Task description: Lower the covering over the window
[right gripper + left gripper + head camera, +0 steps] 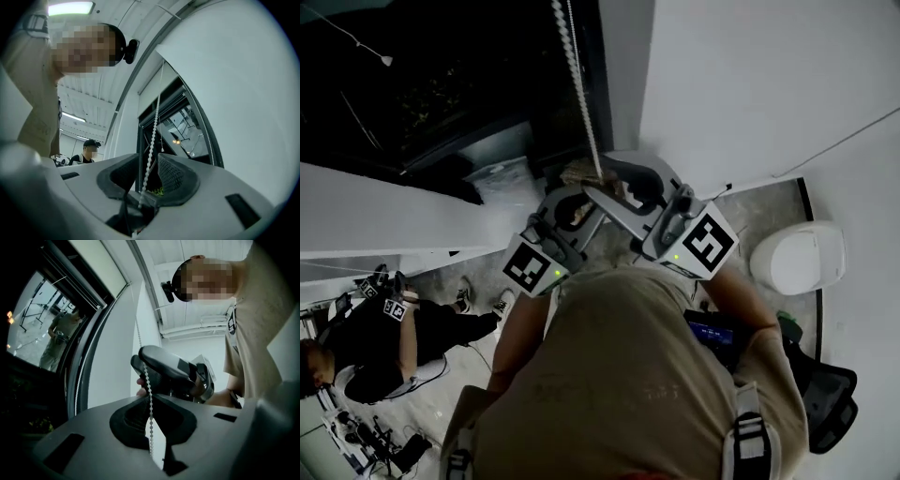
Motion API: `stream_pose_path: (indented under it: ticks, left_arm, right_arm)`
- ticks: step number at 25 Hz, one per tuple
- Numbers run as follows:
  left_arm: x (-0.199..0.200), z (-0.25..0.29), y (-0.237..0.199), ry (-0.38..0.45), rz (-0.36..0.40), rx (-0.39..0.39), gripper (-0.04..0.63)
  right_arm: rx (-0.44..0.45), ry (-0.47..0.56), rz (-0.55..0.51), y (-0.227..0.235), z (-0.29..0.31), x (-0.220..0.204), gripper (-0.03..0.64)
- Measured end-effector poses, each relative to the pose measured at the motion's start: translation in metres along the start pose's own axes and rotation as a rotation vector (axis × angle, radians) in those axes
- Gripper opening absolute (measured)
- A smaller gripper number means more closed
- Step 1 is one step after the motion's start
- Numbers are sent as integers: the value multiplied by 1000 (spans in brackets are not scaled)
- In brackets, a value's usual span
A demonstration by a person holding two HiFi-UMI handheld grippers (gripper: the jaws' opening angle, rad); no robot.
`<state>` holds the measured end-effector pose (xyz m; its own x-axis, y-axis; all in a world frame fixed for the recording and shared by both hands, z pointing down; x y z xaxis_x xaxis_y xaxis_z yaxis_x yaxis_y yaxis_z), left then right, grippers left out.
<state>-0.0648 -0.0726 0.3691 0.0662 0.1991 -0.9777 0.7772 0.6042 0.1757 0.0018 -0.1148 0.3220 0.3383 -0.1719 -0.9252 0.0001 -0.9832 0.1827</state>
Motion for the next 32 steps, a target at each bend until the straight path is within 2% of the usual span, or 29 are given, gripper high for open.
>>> stream_pose_path:
  ticks: [3,5,9,12,16,18,19,20,21,22,25,27,28,29,31,32]
  left_arm:
    - [-8,0,21,-26,-52,-35,24]
    - [-12,-5,28,-28,-100,-36,23]
    - [-17,-17,17,-23,-64,5,24]
    - [-19,-28,15,-33,-68,26,23]
    - [-19,-33,16,-58,-58,-2,25]
    - [-11,-48,0,56,-103,16,25]
    - [-1,-58,-14,142,-148,46,47]
    - [12,-65,-28,211,-173,79,101]
    - [27,-68,-40,248,-161,103,129]
    - [44,-65,-48,253,-118,107,138]
    - [88,-27,-47,190,42,29,176]
    - [101,-2,-41,144,96,-8,175]
    - [103,5,-40,133,97,-7,128]
    - [102,6,-42,131,84,3,18]
    - [97,-1,-52,130,66,33,15]
    - [92,-6,-58,101,91,55,15]
  right_arm:
    - [-44,-16,-18,-5,4,3,120]
    - [-78,-11,-21,-6,5,1,18]
    - [-19,35,-61,-17,9,3,21]
    - [-43,47,-41,-20,6,7,29]
    - [-55,46,12,-17,8,13,11]
    - [-68,42,19,-8,6,10,11]
    - [-75,18,21,-3,4,4,9]
    - [-81,-17,25,0,2,-5,9]
    - [-82,-50,35,2,0,-14,9]
    - [-79,-74,49,1,-2,-21,9]
    - [-39,-93,52,-9,5,-27,9]
    - [-11,-90,42,-13,10,-26,9]
    - [-4,-86,44,-14,10,-26,9]
    - [-4,-84,47,-15,9,-25,9]
    - [-20,-79,36,-16,8,-24,9]
    - [-29,-68,9,-17,8,-22,11]
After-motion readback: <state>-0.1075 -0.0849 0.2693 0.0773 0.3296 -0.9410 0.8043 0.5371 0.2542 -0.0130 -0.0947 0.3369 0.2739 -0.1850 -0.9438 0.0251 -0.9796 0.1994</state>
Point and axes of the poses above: the fingertips, and each gripper's own axes: z forward along the fingers, y to its right, x out of its top, the point moved 6 cm from there along -z, backward along the fingers, and after that the axes turned 9 degrees about z, right-handed, at the moved point
